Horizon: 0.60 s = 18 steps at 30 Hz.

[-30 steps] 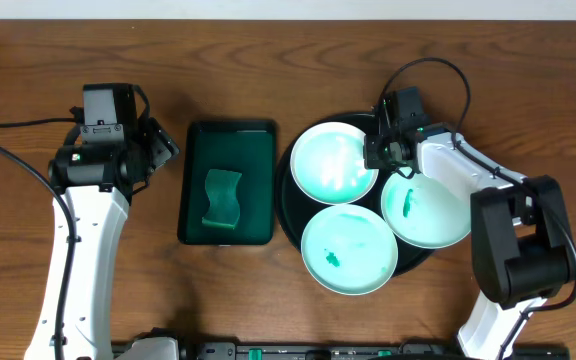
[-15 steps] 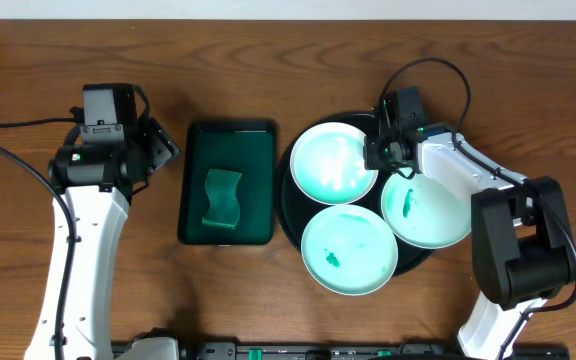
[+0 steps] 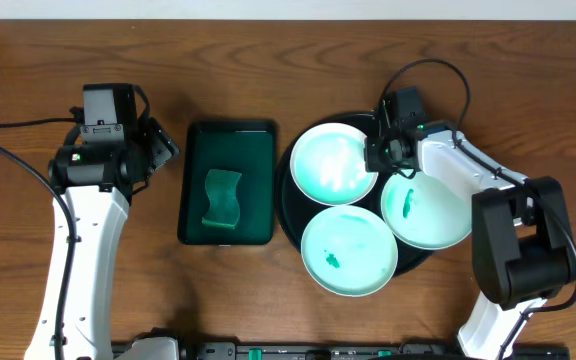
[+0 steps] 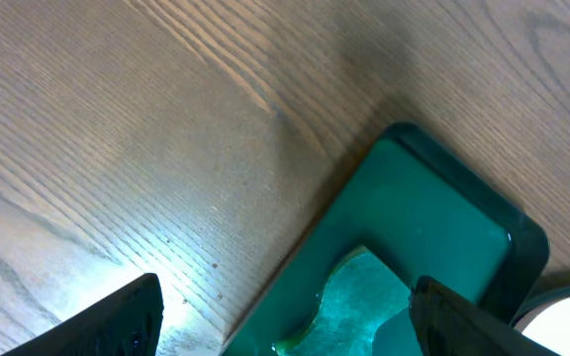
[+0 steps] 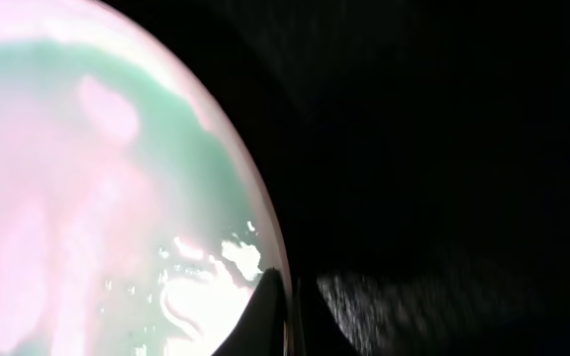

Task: Clean dirty plates on tray and stack at the side
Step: 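Lift the scrubbed plate by its rim with the right gripper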

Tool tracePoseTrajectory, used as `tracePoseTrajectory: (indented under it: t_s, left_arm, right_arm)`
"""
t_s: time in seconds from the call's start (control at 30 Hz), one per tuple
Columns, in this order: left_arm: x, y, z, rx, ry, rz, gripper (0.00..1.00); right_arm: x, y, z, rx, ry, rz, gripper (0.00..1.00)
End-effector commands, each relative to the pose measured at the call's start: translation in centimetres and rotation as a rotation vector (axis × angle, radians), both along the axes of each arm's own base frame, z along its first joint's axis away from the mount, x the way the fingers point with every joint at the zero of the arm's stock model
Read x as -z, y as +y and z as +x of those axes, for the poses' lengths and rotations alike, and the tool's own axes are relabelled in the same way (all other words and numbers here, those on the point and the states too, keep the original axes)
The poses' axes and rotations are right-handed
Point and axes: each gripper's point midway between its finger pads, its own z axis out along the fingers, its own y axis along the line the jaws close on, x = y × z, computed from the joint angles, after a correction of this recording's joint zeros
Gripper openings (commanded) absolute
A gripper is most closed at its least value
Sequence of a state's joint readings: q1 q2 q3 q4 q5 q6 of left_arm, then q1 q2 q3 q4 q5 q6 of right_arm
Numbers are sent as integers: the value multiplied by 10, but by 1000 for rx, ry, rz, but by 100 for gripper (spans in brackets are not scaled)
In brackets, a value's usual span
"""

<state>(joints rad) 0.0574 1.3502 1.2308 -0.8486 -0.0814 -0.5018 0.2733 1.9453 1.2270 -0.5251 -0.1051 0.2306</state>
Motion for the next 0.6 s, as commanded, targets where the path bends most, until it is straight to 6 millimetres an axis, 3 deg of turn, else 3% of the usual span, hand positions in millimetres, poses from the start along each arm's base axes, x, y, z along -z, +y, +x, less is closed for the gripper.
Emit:
tracePoseTrajectory:
  t_s: [0.0, 0.4, 0.57]
  left_arm:
    - [-3, 2, 1, -14, -6, 1, 80]
    - [-3, 2, 1, -14, -6, 1, 80]
    - [-3, 2, 1, -14, -6, 1, 80]
  right_arm:
    - [-27, -1, 11, 9, -31, -9, 1]
    - [-92, 8, 22, -2, -10, 15, 1]
    - [-127, 23, 30, -30, -56, 29, 1]
